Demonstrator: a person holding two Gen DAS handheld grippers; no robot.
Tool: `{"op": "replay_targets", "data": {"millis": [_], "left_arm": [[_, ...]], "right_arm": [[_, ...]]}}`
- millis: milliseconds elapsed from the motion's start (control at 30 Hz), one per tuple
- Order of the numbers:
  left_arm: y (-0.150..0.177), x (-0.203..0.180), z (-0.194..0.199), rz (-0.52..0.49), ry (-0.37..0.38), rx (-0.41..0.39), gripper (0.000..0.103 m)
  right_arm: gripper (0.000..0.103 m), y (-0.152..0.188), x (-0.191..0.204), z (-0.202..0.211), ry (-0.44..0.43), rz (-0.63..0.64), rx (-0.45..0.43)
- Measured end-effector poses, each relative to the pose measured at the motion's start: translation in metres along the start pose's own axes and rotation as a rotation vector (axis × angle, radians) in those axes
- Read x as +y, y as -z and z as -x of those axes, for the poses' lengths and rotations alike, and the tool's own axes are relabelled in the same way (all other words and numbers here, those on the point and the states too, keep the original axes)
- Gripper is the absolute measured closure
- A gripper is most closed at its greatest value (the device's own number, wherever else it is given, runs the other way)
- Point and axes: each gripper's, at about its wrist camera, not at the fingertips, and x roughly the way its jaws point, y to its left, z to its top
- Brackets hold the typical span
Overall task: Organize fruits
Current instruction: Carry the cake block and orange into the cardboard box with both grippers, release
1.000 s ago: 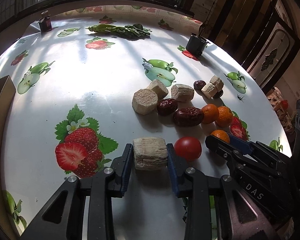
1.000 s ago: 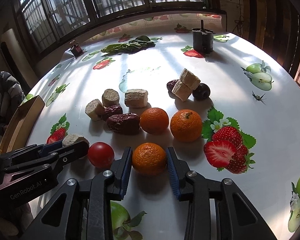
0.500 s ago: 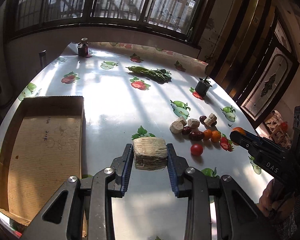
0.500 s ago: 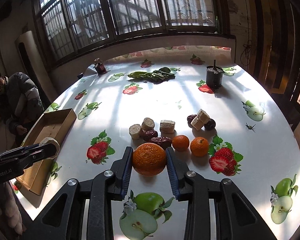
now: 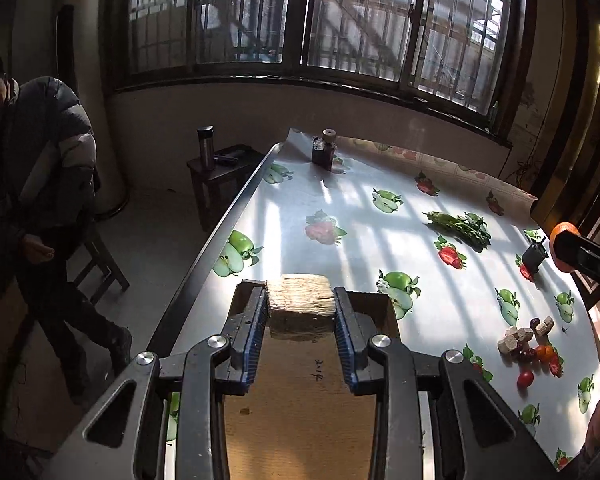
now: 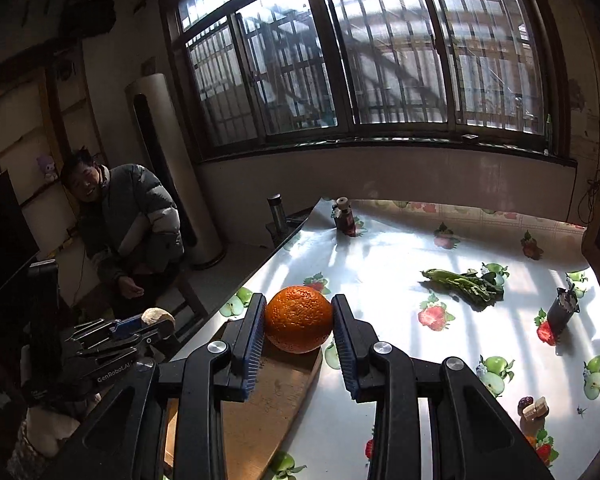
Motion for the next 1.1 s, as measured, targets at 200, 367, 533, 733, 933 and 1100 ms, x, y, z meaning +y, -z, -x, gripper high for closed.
{"op": "replay_targets", "data": {"millis": [200, 367, 533, 733, 933, 1100], "left_arm": [[0.033, 0.024, -0.096, 0.092, -0.004, 0.154, 0.071], [0.049, 0.025, -0.141, 0.113, -0.014, 0.224, 0.071], [0.055, 0.023, -0.16, 0.124, -0.015, 0.247, 0.071], [0.053, 0.017, -0.159, 0.105, -0.031, 0.225, 0.066], [0.047, 0.008, -0.122, 0.089, -0.079, 0.156, 0.057], [0.052, -0.007, -0.061, 0.077, -0.163, 0.057, 0.033]], "right_arm": [[0.067, 0.073, 0.023, -0.131, -0.019, 0.023, 0.247], [0.067, 0.105, 0.024, -0.184, -0.019, 0.031, 0.33], [0.067, 0.116, 0.028, -0.217, 0.008, 0.056, 0.358], [0.062, 0.113, 0.032, -0.22, 0.048, 0.096, 0.319], [0.043, 0.101, 0.038, -0.194, 0.057, 0.122, 0.244], [0.043, 0.096, 0.032, -0.148, 0.059, 0.108, 0.175]]}}
